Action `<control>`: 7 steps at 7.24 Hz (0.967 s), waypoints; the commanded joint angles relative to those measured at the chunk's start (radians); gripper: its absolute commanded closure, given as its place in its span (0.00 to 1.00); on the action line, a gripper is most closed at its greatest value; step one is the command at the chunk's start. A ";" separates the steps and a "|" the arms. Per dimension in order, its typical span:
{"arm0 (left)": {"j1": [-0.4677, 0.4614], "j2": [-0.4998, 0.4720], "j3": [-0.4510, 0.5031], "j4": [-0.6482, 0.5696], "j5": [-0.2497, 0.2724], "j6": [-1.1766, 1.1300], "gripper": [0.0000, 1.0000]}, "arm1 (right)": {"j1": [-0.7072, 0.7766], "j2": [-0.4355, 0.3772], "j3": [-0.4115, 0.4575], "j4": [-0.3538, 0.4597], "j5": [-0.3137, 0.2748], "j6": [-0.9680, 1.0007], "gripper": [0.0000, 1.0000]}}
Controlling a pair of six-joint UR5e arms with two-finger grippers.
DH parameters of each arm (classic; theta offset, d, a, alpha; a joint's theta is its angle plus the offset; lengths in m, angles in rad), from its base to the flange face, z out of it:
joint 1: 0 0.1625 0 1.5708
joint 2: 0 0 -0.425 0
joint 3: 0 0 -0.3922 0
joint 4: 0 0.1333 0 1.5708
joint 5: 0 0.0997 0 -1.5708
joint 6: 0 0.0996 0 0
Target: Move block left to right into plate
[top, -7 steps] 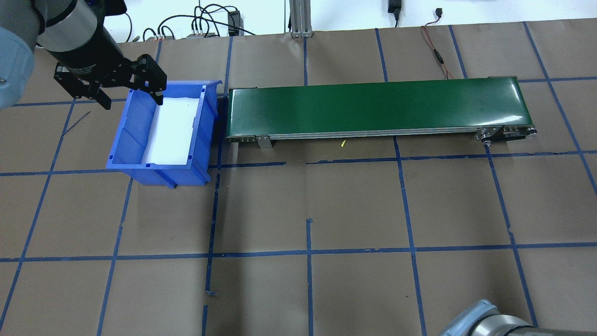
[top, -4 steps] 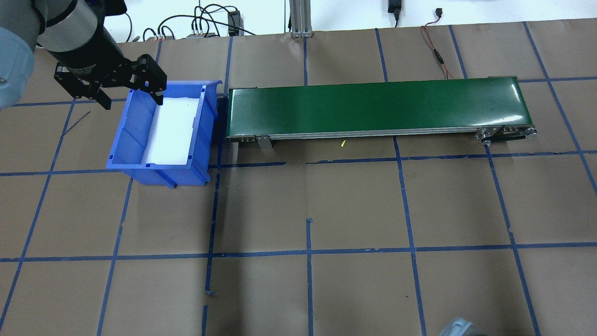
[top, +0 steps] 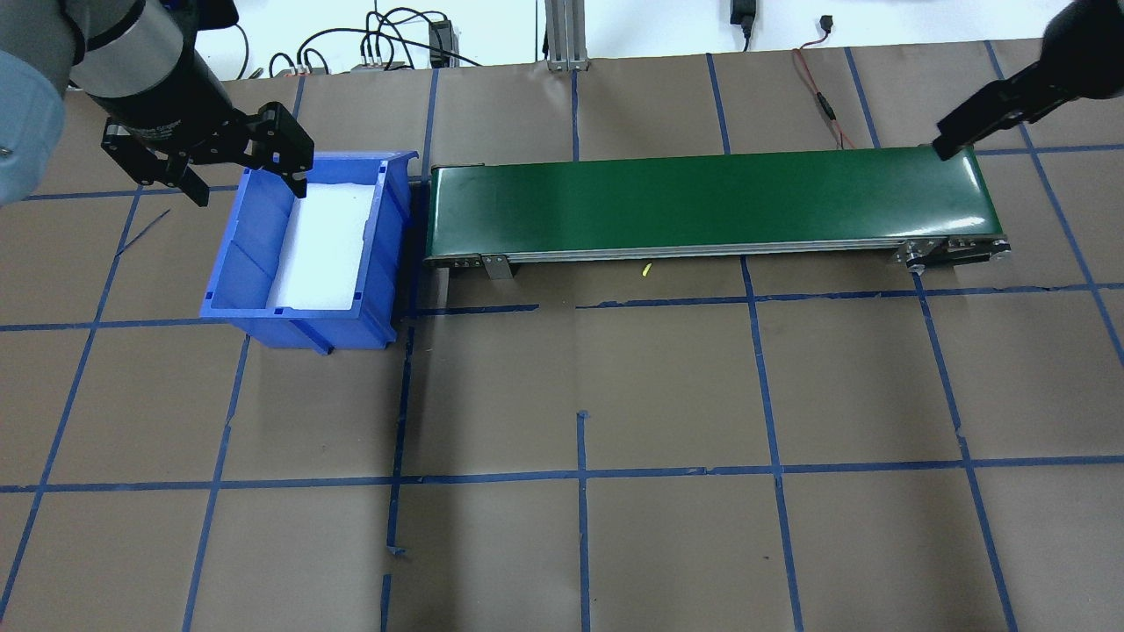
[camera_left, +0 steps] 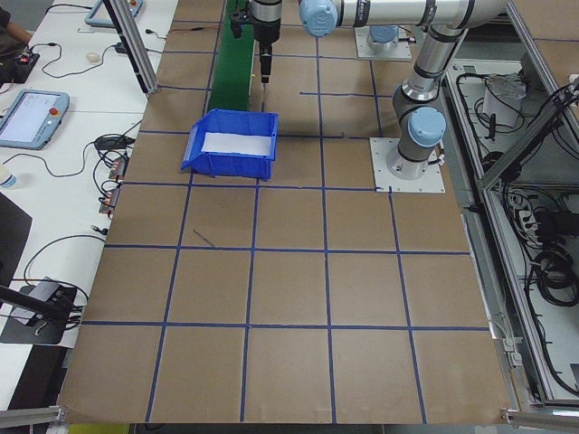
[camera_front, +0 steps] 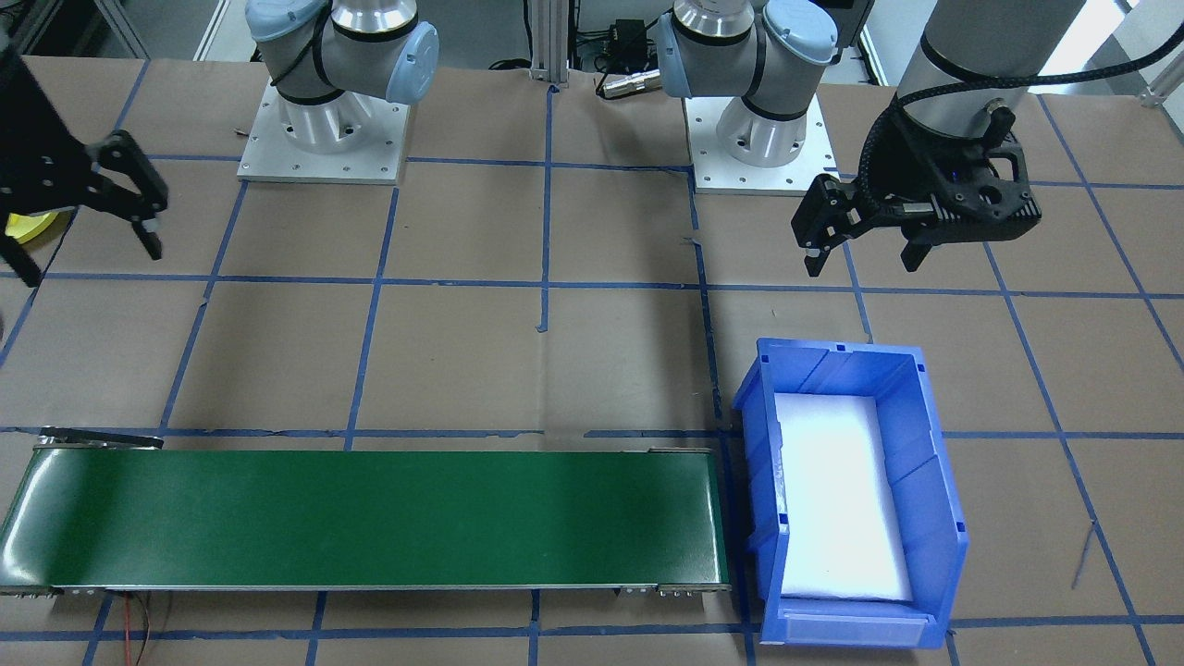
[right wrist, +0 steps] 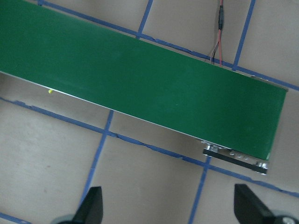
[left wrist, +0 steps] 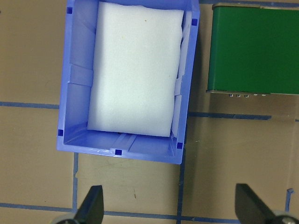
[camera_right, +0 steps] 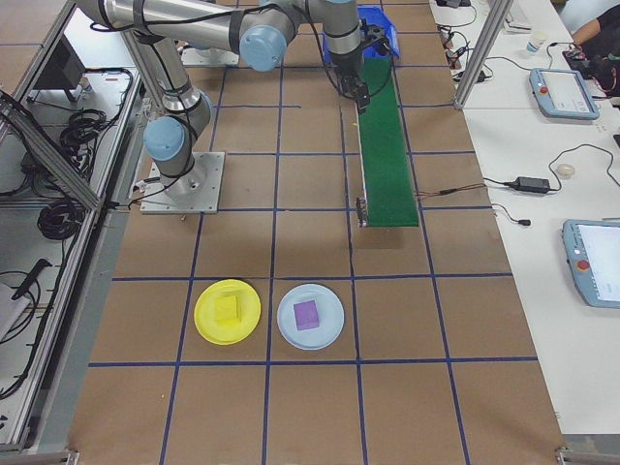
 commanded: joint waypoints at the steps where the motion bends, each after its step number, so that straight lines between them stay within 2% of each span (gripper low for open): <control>1: 0.000 0.000 0.001 0.000 0.000 0.000 0.00 | 0.164 0.004 -0.017 0.028 -0.001 0.486 0.00; 2: 0.000 0.000 0.001 0.000 0.000 0.000 0.00 | 0.216 0.013 -0.067 0.113 -0.001 0.649 0.00; 3: 0.000 0.000 0.001 0.000 -0.001 0.000 0.00 | 0.223 0.030 -0.125 0.208 -0.004 0.690 0.00; 4: 0.000 0.000 0.001 0.000 -0.001 0.000 0.00 | 0.226 0.032 -0.133 0.241 -0.064 0.690 0.00; 7: 0.000 0.000 0.000 0.000 0.000 0.000 0.00 | 0.226 0.032 -0.124 0.232 -0.066 0.694 0.00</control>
